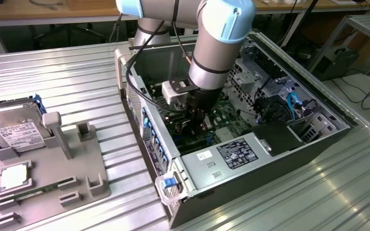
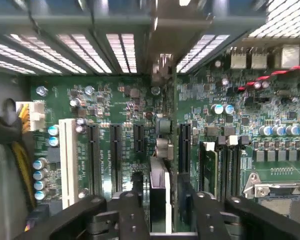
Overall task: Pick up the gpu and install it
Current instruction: 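Insert the gpu into the slot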
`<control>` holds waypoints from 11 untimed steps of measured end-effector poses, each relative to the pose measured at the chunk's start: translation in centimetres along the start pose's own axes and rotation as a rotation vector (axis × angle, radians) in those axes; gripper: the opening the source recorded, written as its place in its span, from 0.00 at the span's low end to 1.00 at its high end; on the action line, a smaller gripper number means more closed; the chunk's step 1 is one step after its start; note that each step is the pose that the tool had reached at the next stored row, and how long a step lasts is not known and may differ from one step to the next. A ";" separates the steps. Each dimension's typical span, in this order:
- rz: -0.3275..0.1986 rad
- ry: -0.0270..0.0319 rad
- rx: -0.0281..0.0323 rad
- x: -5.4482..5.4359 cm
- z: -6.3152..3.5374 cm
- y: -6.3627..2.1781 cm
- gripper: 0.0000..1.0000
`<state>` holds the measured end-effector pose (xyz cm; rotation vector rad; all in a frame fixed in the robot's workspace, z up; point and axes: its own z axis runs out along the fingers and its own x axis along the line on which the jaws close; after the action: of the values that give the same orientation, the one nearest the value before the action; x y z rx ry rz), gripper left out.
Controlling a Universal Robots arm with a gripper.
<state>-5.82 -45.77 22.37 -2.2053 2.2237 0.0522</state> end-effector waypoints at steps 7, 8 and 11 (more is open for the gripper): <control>0.000 0.0040 0.0026 -0.1 -1.94 0.04 0.41; 0.000 0.0045 0.0032 -0.1 -2.40 0.04 0.41; 0.000 0.0098 0.0047 -0.2 -3.57 0.07 0.41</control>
<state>-5.82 -45.66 25.95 -2.2079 2.2267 0.0363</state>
